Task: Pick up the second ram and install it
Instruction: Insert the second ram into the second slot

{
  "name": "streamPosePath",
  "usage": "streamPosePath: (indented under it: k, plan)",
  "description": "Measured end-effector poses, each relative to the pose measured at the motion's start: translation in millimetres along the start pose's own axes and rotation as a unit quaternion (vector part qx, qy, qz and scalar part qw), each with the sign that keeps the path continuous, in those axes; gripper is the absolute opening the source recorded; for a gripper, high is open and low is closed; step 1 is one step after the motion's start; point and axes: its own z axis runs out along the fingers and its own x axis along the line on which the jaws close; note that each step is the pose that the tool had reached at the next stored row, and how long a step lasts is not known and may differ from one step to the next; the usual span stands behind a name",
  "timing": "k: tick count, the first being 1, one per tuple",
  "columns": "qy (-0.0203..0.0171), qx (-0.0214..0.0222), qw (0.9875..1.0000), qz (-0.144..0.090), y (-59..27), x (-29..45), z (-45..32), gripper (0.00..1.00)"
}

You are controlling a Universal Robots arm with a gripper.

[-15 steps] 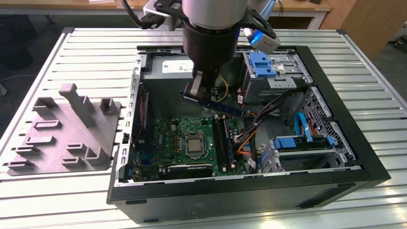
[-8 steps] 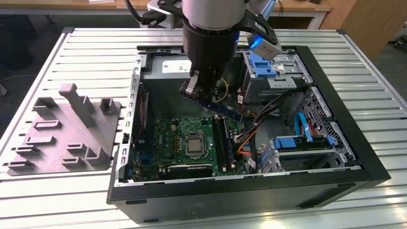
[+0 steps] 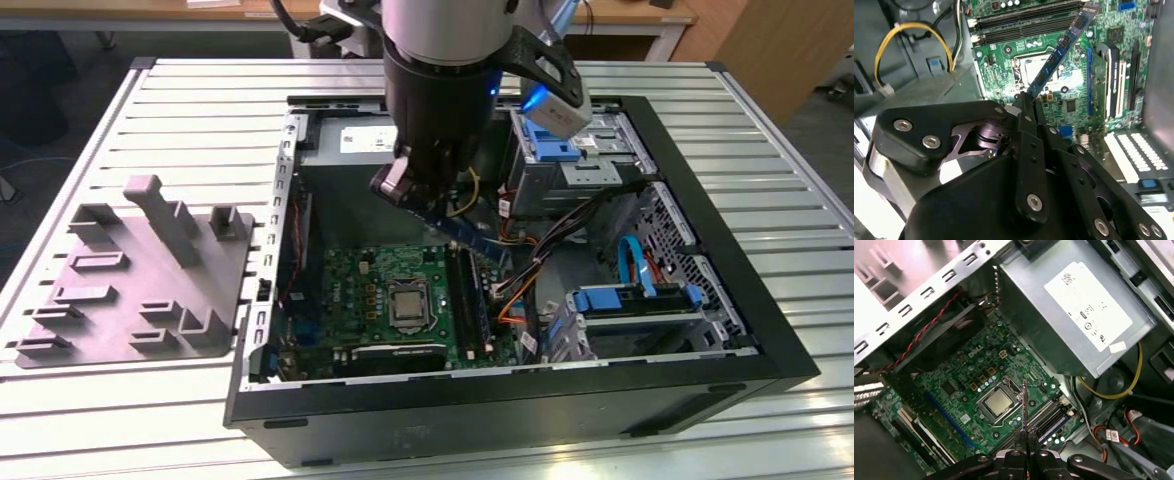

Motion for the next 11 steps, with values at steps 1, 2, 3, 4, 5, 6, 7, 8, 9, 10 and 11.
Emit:
streamPosePath:
  k: [1,2,3,4,5,6,7,8,9,10,11]
  plan:
    - [-0.0003,0.0006,1.0000,0.009,0.0,0.0,0.1,0.13]
    - [-0.0007,0.0012,0.9998,0.018,0.0,0.0,0.3,0.13]
    - [-0.0010,0.0018,0.9996,0.027,0.0,0.0,0.4,0.13]
    - [-0.0014,0.0025,0.9993,0.037,0.0,0.0,0.6,0.13]
    - [-0.0017,0.0030,0.9990,0.046,0.0,0.0,0.7,0.13]
    - [-0.0020,0.0037,0.9985,0.055,0.0,0.1,0.9,0.13]
    - [-0.0024,0.0043,0.9980,0.064,0.0,0.1,1.0,0.13]
    - [-0.0027,0.0048,0.9974,0.072,0.0,0.1,1.2,0.13]
    - [-0.0030,0.0055,0.9966,0.082,-0.1,0.1,1.4,0.13]
    - [-0.0034,0.0061,0.9958,0.091,0.0,0.1,1.5,0.13]
    - [-0.0038,0.0067,0.9950,0.100,-0.1,0.1,1.7,0.13]
